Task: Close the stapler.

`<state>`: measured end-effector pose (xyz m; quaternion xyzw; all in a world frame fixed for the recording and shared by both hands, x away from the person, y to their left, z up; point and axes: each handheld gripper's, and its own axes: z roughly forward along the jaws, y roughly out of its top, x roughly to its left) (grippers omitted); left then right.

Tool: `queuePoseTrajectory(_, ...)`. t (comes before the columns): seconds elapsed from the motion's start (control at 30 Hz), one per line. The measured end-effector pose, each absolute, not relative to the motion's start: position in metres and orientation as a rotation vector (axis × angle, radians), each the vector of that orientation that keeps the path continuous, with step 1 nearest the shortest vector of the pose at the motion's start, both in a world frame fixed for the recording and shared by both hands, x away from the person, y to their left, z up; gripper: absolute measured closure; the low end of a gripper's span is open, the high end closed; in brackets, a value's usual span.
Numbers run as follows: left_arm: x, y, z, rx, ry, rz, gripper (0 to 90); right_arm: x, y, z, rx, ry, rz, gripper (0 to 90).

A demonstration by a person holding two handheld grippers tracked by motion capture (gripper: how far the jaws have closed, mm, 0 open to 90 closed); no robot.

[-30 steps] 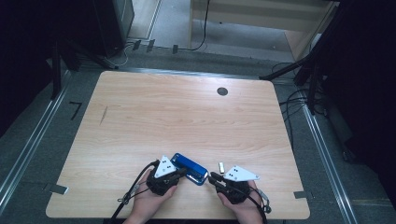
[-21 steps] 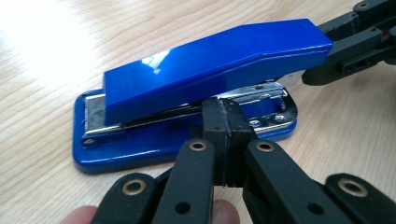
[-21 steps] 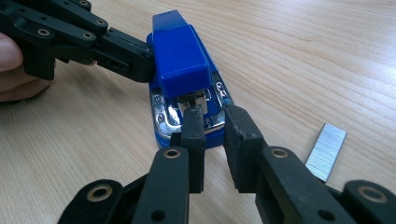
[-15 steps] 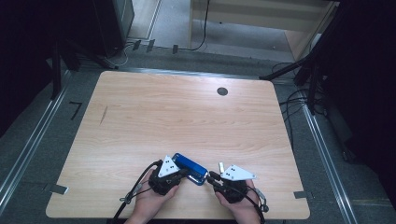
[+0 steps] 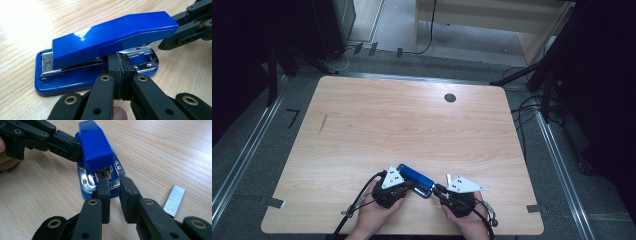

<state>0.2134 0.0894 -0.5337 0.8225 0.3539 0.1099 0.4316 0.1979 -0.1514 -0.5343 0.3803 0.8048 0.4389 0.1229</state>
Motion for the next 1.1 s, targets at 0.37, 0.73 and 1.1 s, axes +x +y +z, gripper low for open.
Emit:
queuePoseTrajectory(0.37, 0.2124, 0.0881, -0.5336, 2.067, 0.879, 0.289, 90.0, 0.1946, -0.1500, -0.5346, 1.083, 2.364, 1.282, 80.9)
queuePoseTrajectory(0.73, 0.2127, 0.0875, -0.5342, 2.071, 0.875, 0.284, 90.0, 0.1952, -0.1489, -0.5345, 1.080, 2.375, 1.300, 90.0)
queuePoseTrajectory(1.1, 0.2135, 0.0882, -0.5342, 2.071, 0.877, 0.267, 90.0, 0.1942, -0.1497, -0.5308, 1.041, 2.341, 1.313, 90.0)
